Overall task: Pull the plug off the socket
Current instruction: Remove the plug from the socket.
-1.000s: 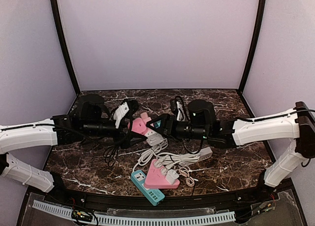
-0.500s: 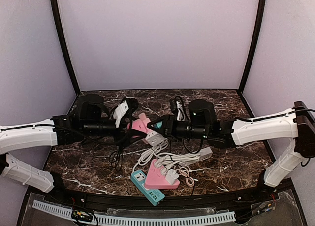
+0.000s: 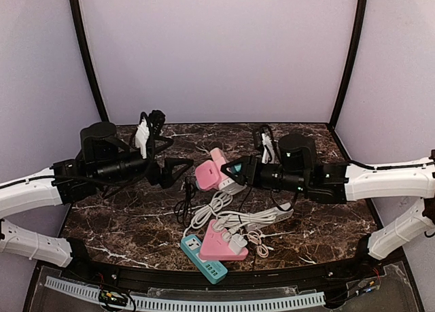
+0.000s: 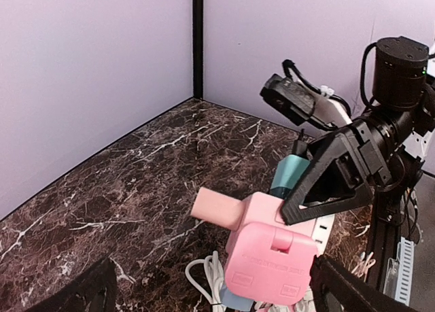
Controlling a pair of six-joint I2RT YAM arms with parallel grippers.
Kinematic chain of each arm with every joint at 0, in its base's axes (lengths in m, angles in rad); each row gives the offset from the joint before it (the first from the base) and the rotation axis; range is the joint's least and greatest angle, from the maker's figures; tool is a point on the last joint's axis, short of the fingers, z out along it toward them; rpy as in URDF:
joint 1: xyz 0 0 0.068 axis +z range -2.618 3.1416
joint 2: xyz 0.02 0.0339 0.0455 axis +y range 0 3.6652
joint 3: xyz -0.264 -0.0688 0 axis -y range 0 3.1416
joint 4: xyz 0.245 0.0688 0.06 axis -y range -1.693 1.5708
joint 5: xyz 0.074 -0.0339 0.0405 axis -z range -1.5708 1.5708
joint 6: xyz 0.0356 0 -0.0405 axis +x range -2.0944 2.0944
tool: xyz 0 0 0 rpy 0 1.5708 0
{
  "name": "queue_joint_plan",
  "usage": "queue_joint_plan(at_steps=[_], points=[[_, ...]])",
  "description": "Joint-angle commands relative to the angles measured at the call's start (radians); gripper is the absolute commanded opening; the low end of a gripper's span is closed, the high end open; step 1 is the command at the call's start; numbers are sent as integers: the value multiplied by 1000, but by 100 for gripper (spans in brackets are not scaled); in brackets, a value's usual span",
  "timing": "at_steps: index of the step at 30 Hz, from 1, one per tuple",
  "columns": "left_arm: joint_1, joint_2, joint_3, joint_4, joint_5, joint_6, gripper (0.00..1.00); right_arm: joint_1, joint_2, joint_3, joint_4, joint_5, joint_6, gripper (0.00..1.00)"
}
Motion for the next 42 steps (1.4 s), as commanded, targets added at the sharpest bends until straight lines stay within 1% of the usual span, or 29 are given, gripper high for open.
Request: queue_joint_plan(at_steps=[1,3,6,8,11,13,17,19,21,24,29,33,36,39,42], points=[[-5,-29,-47,-7,-119,-144,99,-25,-96,-1,61,92,-143,0],[-6,-28,-58,-5,-126,-171,99,-40,-105,-9,69,85,-196,0],[-5,-7,-59,-9,-181,-236,99,-67,-105,-23,107,50,-280,0],[-5,17,-41,-23,-193,-295,99,-74,-103,-30,144,29,-351,0],[-5,63,13,-50,-177,-393,99,-76,-99,-19,151,17,-438,0],[-5,101,49,-66,-153,-438,99,-77,-99,-15,149,14,-462,0],[-4,179,116,-84,-111,-524,97,-76,-105,-27,155,30,-444,0],[-5,210,138,-71,-78,-569,94,-76,-111,-41,192,-18,-455,0],[-6,236,138,-33,5,-614,92,-76,-124,-58,230,-85,-464,0],[-5,258,107,23,69,-680,89,-76,-154,-73,222,-124,-469,0],[-21,251,52,73,107,-711,88,-76,-184,-111,194,-124,-476,0],[-25,236,41,31,87,-706,88,-77,-201,-116,197,-151,-474,0],[-25,224,26,35,95,-703,88,-76,-206,-108,183,-148,-471,0],[-25,230,30,42,156,-695,88,-76,-203,-94,151,-120,-469,0],[-28,241,23,82,208,-697,87,-76,-191,-82,138,-113,-472,0]])
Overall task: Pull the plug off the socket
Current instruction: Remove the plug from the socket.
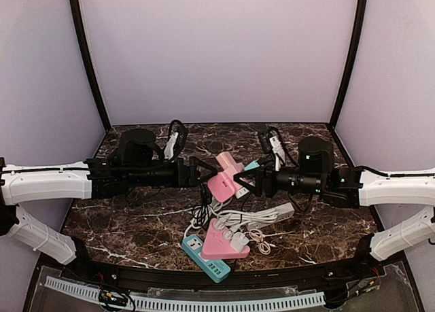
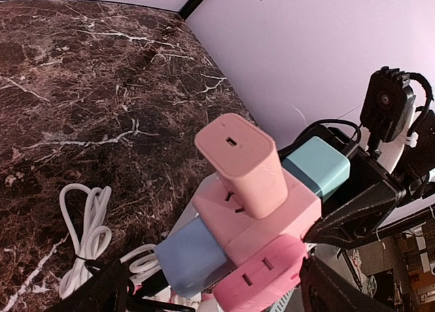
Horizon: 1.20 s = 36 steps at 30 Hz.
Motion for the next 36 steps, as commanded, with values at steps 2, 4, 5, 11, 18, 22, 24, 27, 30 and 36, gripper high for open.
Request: queue_joint_plan(at_steps=[2,4,5,11,18,22,24,27,30,36], points=[[-11,-7,-26,71,103,-1,84,-7,-19,58,109,27,-18,0],[-14,2,-20,78,120,-1,79,-8,-9,66,105,29,-20,0],[-15,7,-14,79,125,2,78,-8,-5,69,105,29,-20,0],[-26,31,-6,74,133,5,77,-8,21,89,106,12,-20,0],[-30,38,-7,63,131,3,78,-8,23,90,101,48,-20,0],[-32,29,-10,67,141,1,75,-8,36,101,66,98,-22,0],[-32,25,-11,70,148,1,72,-8,49,111,47,115,-24,0],[-33,19,-14,88,176,-1,70,-9,58,112,37,146,-20,0],[-33,12,-4,80,187,5,69,-8,63,109,32,166,-10,0],[-33,-21,4,31,179,14,68,-8,78,104,26,194,3,0]])
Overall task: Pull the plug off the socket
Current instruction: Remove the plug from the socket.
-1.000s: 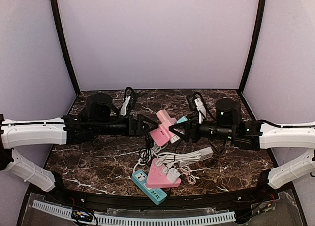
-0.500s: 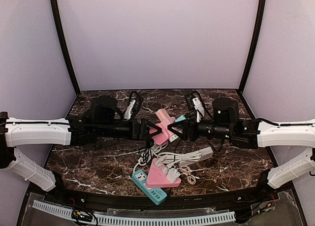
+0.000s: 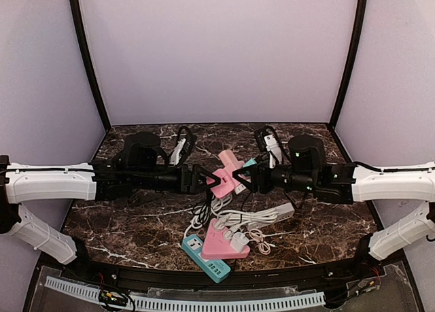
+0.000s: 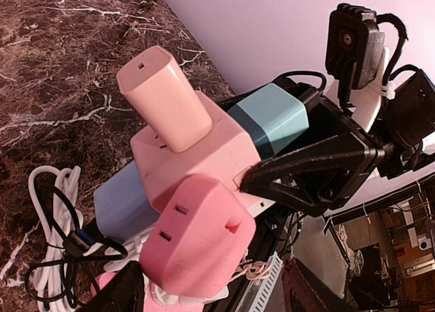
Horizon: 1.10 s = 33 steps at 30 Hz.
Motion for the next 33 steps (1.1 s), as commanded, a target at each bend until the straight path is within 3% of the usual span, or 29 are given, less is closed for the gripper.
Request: queue_joint_plan(at_steps=[1,9,16,33], points=[[-12,-60,4,5,53,14,68,-8,12,44,95,77,10,0],[-13,-92,-18,19,36,-2,69,-8,7,47,93,71,28,0],[-10,-125,-4,-125,-86,32,68,-8,-27,28,102,72,10,0],[-11,-44,11,-45,-34,39,70,-8,-61,16,185,-77,-35,0]])
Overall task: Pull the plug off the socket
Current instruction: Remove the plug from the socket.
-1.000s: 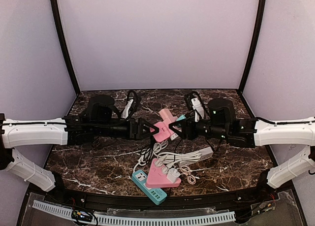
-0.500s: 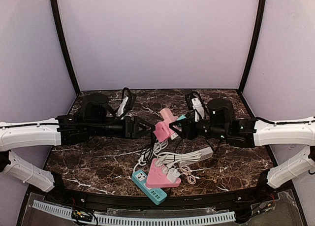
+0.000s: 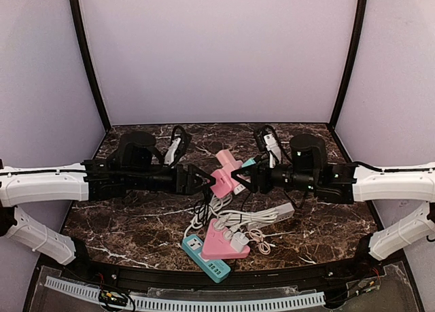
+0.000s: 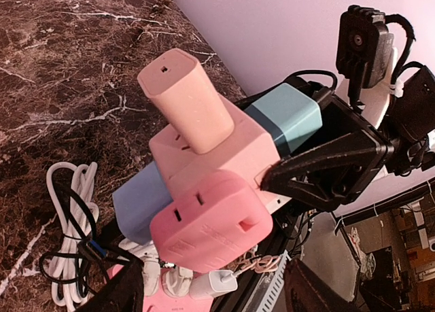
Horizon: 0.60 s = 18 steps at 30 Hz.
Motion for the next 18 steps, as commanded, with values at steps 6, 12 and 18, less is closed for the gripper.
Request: queue_joint_plan(at_steps=[6,12,18], points=[[-3,68,30,89,70,2,70,-7,-59,9,191,-56,-22,0],[-3,88,25,136,103,-15,70,-7,-52,3,209,-54,-17,0],[-2,99,25,218,183,-34,70,-6,-13,32,173,-38,-15,0]])
